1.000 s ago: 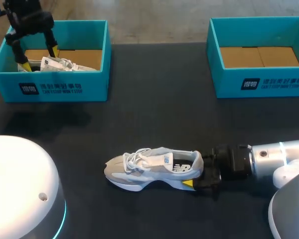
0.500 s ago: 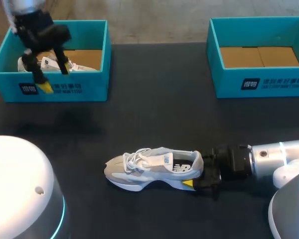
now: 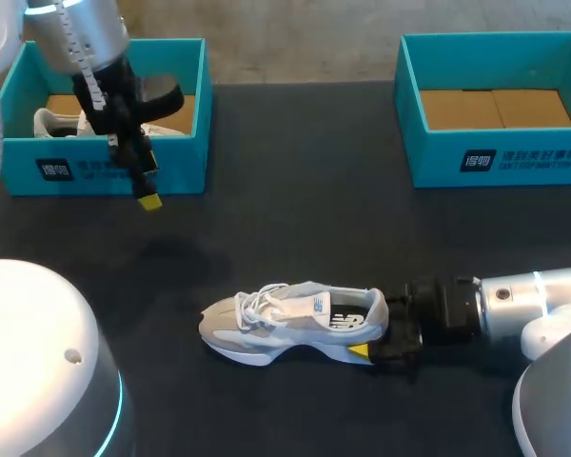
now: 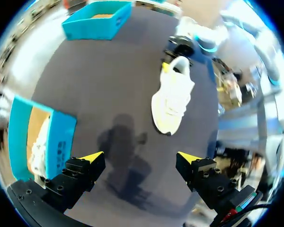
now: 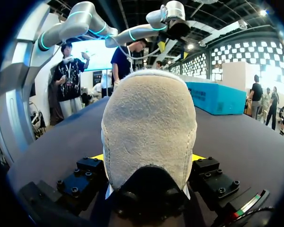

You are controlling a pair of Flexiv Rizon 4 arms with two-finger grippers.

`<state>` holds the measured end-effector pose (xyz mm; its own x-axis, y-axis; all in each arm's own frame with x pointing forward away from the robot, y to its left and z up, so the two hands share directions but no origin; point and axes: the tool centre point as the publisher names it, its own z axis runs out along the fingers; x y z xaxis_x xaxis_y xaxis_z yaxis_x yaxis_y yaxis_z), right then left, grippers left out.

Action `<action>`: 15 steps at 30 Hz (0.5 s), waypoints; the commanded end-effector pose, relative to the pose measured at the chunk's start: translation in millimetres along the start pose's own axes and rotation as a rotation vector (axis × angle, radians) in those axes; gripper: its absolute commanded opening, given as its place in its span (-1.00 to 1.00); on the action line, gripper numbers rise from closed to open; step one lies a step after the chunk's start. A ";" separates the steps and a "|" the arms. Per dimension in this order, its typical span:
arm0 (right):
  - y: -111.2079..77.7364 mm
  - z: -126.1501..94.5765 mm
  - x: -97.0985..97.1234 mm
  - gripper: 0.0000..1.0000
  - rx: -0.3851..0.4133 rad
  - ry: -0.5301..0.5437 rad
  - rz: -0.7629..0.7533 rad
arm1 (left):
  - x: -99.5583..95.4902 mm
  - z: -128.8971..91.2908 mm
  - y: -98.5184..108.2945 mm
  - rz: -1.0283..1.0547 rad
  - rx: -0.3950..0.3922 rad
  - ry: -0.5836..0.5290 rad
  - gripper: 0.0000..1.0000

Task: Take the shoe out of the shoebox, open the shoe tongue, remove and reinsert the insole, then place the shoe into the shoebox

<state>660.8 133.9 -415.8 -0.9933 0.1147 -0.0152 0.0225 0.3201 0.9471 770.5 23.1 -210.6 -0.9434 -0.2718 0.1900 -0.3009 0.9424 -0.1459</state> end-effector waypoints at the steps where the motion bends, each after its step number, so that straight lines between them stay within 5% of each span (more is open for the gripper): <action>1: -0.3 1.5 1.2 -1.00 0.006 0.000 0.001 | 3.6 2.1 3.5 -0.038 0.009 -0.022 1.00; 4: -0.3 1.5 1.2 -1.00 0.006 0.000 0.001 | 3.6 2.1 3.5 -0.038 0.009 -0.022 1.00; 15: -0.3 1.5 1.2 -1.00 0.006 0.000 0.001 | 92.8 32.5 -29.2 -0.609 -0.118 -0.028 1.00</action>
<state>660.8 134.0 -415.8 -0.9933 0.1148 -0.0152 0.0225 0.3200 0.9472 704.4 -20.6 -217.2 -0.7864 -0.5709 0.2359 -0.5910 0.8064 -0.0185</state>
